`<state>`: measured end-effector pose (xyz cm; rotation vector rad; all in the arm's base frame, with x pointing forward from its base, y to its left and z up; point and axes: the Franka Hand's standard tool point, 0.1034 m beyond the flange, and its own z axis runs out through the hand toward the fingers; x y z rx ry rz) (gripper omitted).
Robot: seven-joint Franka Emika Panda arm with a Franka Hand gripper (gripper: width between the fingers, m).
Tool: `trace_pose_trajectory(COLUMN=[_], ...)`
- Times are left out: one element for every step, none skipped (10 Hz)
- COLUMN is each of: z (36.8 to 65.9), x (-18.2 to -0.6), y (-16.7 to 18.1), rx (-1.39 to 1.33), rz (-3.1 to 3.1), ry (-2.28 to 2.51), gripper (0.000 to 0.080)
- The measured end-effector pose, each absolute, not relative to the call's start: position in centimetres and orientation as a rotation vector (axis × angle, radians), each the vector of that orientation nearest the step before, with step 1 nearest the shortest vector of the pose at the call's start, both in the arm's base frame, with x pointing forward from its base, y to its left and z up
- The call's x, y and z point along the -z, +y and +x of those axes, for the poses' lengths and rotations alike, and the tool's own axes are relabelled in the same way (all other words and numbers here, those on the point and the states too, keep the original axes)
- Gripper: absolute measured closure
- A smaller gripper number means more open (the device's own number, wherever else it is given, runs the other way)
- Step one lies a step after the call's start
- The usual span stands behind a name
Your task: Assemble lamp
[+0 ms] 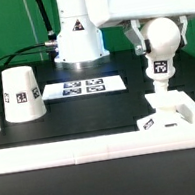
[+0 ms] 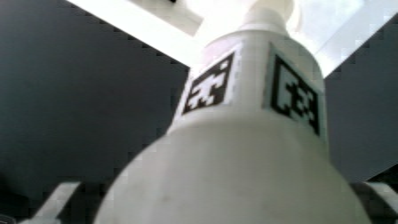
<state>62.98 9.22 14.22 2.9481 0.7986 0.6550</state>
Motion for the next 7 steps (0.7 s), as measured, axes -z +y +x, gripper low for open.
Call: trace_pose_trajectory(z=[62.96, 62.90, 62.86, 62.81, 62.86, 62.89, 62.87], x=[-13.96, -13.78, -13.64, -13.40, -13.34, -13.31, -13.26], y=[9.22, 9.21, 9.21, 9.26, 9.35, 9.47, 9.65], rx=[-0.655, -0.651, -0.648, -0.643, -0.648, -0.654, -0.656], rz=[2.948, 2.950, 2.951, 2.953, 2.952, 2.950, 2.949], ry=[0.798, 0.798, 0.799, 0.800, 0.799, 0.801, 0.804], gripper=[0.0223, 0.0223, 0.0223, 0.0223, 0.0223, 0.0223, 0.0223])
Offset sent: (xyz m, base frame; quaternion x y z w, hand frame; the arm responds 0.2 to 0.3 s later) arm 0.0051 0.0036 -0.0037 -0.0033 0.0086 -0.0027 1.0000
